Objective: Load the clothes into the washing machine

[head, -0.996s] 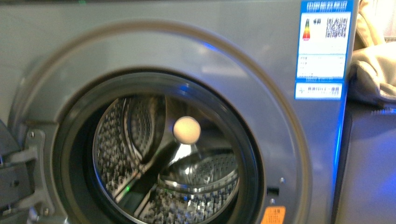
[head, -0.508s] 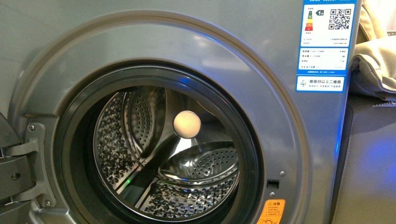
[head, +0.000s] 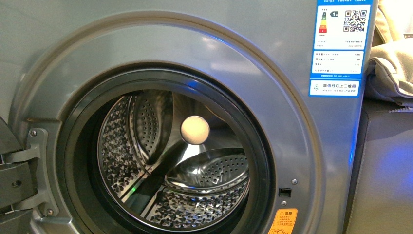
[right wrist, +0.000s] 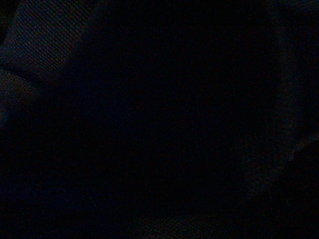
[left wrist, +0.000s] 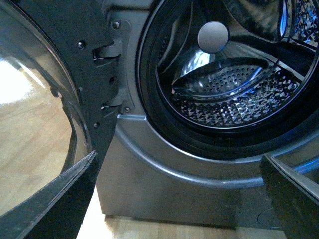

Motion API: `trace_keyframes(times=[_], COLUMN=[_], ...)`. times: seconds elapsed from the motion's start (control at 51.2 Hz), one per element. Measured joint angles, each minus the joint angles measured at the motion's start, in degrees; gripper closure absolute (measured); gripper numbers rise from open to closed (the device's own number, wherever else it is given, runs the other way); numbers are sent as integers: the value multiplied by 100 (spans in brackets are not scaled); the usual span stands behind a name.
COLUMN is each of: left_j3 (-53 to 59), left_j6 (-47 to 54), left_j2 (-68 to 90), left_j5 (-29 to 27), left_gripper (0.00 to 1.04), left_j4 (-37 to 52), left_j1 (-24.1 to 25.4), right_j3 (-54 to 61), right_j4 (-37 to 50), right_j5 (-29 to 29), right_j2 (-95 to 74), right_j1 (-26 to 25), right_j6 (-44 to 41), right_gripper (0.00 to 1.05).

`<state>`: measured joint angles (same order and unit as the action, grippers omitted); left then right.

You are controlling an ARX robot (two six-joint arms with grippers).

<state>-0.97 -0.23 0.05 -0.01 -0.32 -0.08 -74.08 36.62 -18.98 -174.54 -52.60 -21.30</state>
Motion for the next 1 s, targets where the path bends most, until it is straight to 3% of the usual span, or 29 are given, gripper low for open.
trace_keyframes(times=[0.137, 0.176, 0.508, 0.742, 0.996], left_j3=[0, 0, 0, 0, 0], left_j6=[0, 0, 0, 0, 0], left_j2=[0, 0, 0, 0, 0], left_j5=[0, 0, 0, 2, 0], left_gripper=[7, 7, 7, 7, 7], left_j4=[0, 0, 0, 0, 0], left_j1=[0, 0, 0, 0, 0], right_j3=[-2, 0, 529, 1443, 2640], right_j4=[-42, -31, 155, 492, 756], right_j5=[-46, -42, 190, 87, -656], right_j2=[17, 33, 588, 1602, 4041], right_j1=[-37, -48, -68, -68, -76], right_j6=[0, 7, 535, 844, 1091], right_gripper=[8, 12, 62, 90, 93])
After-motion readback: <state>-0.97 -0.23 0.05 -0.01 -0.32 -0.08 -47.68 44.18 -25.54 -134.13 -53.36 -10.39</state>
